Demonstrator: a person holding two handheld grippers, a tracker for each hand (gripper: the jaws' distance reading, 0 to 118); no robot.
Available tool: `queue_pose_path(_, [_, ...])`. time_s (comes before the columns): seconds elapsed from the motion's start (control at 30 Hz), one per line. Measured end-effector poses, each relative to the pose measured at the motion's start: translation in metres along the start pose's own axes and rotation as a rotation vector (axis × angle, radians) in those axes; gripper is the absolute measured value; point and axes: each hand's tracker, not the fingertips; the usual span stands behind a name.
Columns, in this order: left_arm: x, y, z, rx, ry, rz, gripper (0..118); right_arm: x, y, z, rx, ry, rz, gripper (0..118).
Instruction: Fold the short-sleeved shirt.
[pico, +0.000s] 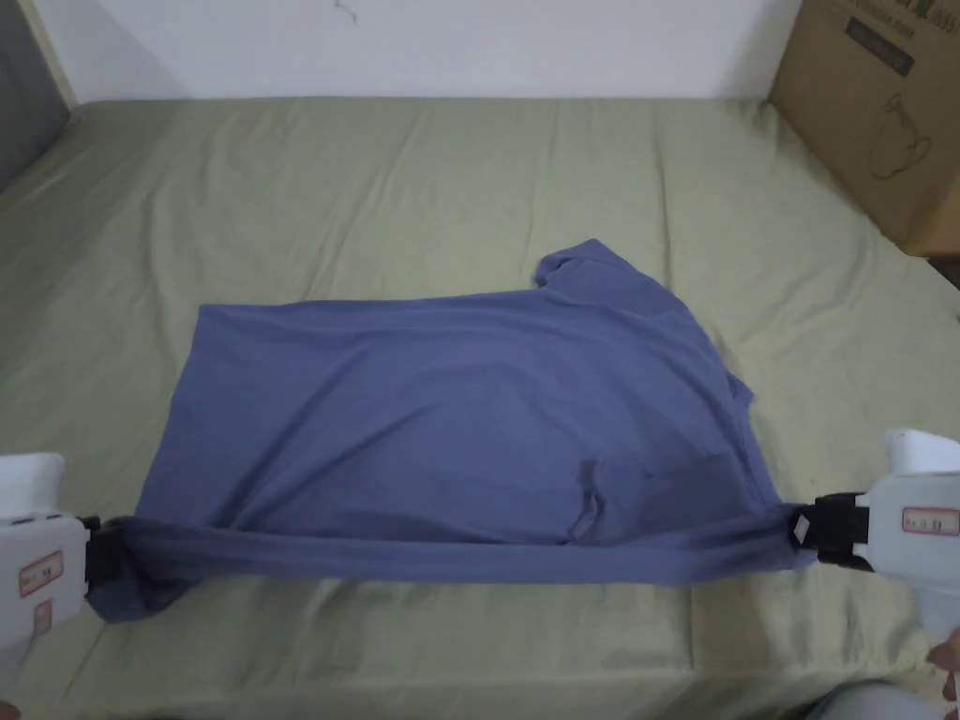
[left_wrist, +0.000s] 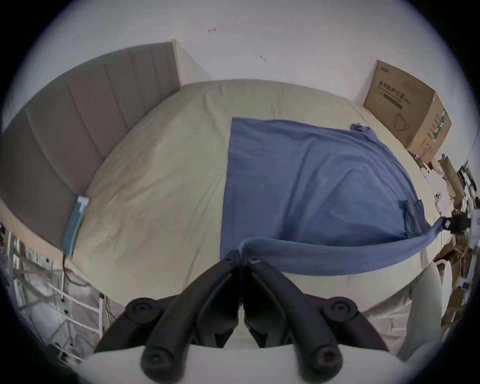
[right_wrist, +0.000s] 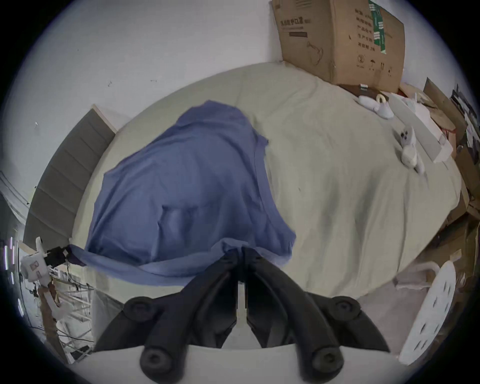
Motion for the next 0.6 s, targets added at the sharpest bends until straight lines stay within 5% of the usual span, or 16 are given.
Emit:
queue_pose_path(0.2, [0.014, 0.049, -0.046, -0.006, 0.042, -0.126, 1, -0.002, 0.055, -0.048, -0.004, -0.039, -0.015, 4])
queue_pose_path(0.27, [0.021, 0.053, -0.064, -0.036, 0.061, -0.215, 9, -0.004, 0.061, -0.065, -0.037, -0.088, -0.027, 4])
queue_pose_path(0.33, [0.026, 0.054, -0.077, -0.065, 0.093, -0.258, 59, -0.005, 0.064, -0.081, -0.074, -0.1, -0.015, 6])
queue_pose_path(0.37, [0.025, 0.054, -0.08, -0.085, 0.094, -0.242, 84, -0.005, 0.063, -0.085, -0.072, -0.118, -0.018, 14])
queue_pose_path(0.4, [0.022, 0.054, -0.079, -0.095, 0.09, -0.221, 100, -0.006, 0.062, -0.085, -0.072, -0.123, -0.013, 35])
queue_pose_path(0.47, [0.016, 0.05, -0.069, -0.066, 0.039, -0.133, 99, -0.009, 0.059, -0.079, -0.059, -0.141, -0.005, 56])
queue_pose_path(0.57, [0.005, 0.046, -0.048, -0.046, 0.027, -0.052, 96, -0.015, 0.053, -0.058, -0.021, -0.116, 0.031, 56])
queue_pose_path(0.6, [0.001, 0.041, -0.039, -0.037, 0.013, -0.018, 73, -0.019, 0.05, -0.049, 0.001, -0.106, 0.061, 47])
